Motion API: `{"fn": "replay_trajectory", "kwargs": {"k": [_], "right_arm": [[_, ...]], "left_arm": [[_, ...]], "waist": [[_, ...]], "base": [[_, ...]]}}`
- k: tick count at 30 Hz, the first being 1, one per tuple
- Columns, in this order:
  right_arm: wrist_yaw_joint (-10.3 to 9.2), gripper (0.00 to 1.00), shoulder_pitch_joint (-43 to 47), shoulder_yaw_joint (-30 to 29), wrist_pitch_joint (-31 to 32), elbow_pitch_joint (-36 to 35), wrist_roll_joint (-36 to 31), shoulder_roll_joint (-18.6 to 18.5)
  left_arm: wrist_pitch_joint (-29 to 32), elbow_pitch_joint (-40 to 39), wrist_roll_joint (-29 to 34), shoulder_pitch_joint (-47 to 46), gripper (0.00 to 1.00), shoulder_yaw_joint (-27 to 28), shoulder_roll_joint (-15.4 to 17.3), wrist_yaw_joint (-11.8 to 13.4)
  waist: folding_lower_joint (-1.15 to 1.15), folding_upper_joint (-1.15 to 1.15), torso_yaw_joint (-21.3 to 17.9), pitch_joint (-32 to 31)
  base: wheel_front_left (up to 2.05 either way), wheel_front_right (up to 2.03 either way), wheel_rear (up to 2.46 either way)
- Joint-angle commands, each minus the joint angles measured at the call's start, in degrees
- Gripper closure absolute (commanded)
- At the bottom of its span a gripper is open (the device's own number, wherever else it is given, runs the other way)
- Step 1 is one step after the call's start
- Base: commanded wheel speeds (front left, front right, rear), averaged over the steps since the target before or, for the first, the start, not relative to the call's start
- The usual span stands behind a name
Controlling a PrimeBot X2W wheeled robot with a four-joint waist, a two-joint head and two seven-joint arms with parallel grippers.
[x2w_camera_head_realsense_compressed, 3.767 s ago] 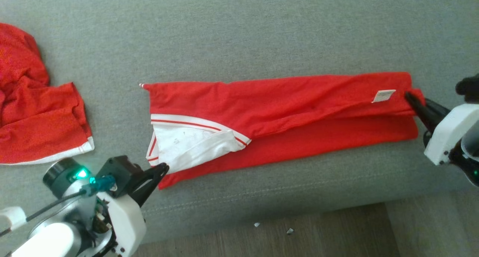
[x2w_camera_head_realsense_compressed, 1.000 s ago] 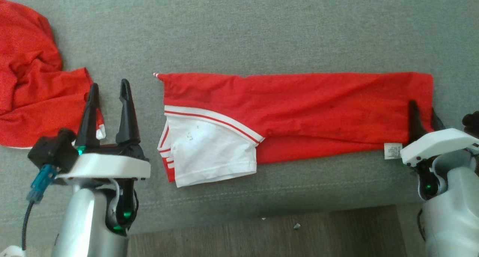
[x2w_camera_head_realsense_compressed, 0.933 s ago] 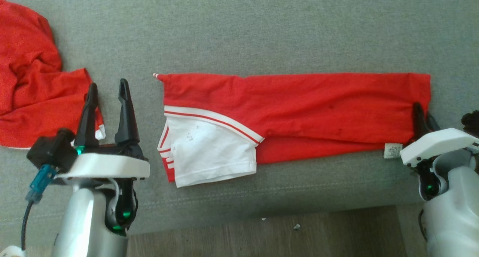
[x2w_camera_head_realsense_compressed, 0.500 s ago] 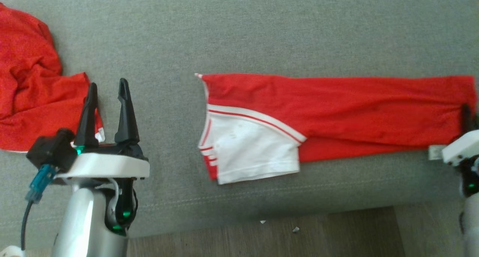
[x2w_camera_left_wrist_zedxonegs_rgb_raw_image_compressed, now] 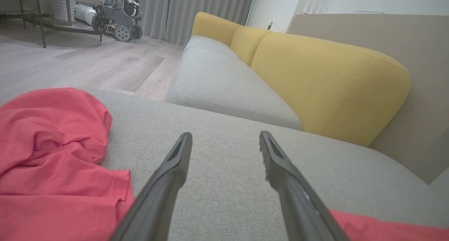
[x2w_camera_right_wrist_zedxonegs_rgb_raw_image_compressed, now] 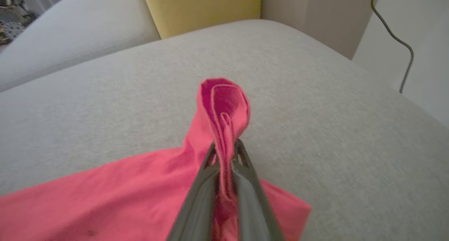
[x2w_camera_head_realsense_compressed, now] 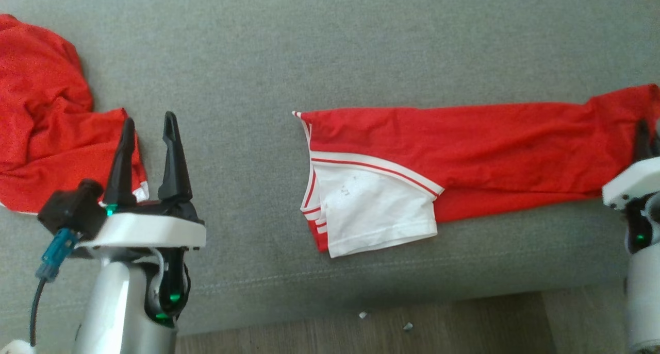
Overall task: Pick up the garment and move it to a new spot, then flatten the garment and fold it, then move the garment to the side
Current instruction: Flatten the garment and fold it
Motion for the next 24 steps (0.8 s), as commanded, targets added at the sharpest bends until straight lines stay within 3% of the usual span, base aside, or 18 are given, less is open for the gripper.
{"fn": "replay_trajectory", "kwargs": {"k": [1,9,17,24], "right_arm": [[0.19,1.00,-0.15,2.01,-0.14,-3.13,0.34,0.29],[0.19,1.00,3.06,7.37,2.97,-11.68,5.14,4.36],[0.19,1.00,8.55,17.18,10.81,-27.08,12.30,8.45],[0.19,1.00,11.28,23.50,15.10,-34.83,17.71,10.47]], "left_arm": [[-0.70,-1.36,-0.43,-0.54,0.00,1.85,0.45,0.19],[-0.70,-1.05,-0.67,1.12,0.00,2.06,0.45,0.09],[-0.70,-0.95,-1.12,2.06,0.00,1.60,0.45,0.19],[-0.70,-0.58,-1.55,2.11,0.00,1.00,0.45,0.31]], "waist": [[0.00,0.00,-0.10,-1.21],[0.00,0.00,-1.03,-4.39],[0.00,0.00,-1.75,-6.00],[0.00,0.00,-1.66,-6.37]], "base": [[0.00,0.00,0.00],[0.00,0.00,0.00],[0.00,0.00,0.00],[0.00,0.00,0.00]]}}
